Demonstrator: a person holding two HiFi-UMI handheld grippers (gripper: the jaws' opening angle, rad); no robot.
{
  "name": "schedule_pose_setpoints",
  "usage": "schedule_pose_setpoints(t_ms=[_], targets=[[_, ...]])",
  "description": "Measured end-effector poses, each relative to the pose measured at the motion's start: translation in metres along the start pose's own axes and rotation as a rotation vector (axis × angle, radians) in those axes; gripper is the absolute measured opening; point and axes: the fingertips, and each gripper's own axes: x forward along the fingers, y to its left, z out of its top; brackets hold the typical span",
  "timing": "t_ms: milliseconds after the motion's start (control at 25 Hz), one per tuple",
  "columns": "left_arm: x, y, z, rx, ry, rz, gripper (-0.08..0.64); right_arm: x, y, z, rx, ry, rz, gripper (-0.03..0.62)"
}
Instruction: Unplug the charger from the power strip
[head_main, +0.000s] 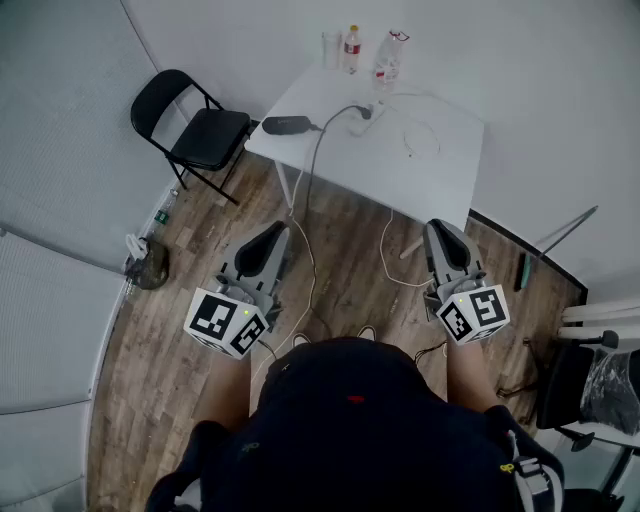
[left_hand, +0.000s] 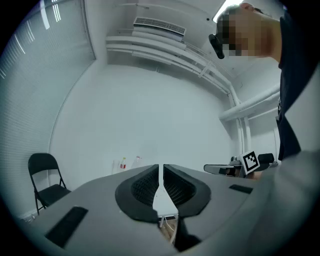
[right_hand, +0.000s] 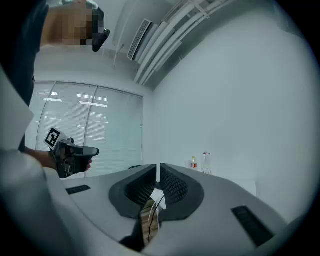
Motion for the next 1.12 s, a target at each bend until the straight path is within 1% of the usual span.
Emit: schedule_pose_setpoints(t_ms=[360, 560, 720, 920, 1120], targets=[[0.003, -0.002, -0.002, 0.005, 0.006, -0.001, 0.046, 0.004, 0.002, -0.004, -0.008, 0.007, 0.013, 0.038], [0.002, 0.002, -0.005, -0.008, 0.012, 0.006, 0.046, 0.008, 0.006, -0.005, 0.025, -0.006, 0.038, 0.038], [0.0, 0.007, -0.005, -0.013, 0.011, 0.007, 0.046, 0.012, 0.01, -0.009, 0.033, 0.012, 0.041, 0.04], [-0.014, 0.025, -0.007, -0.025, 0.015, 0.017, 0.046, 0.026, 0.024, -0.013, 0.036, 0.032, 0.035, 0.04], [-0.043, 0.054, -0.016, -0.04, 0.022, 0.02, 0.046, 0.043, 0.058, -0.019, 0.027, 0.049, 0.031, 0.04]])
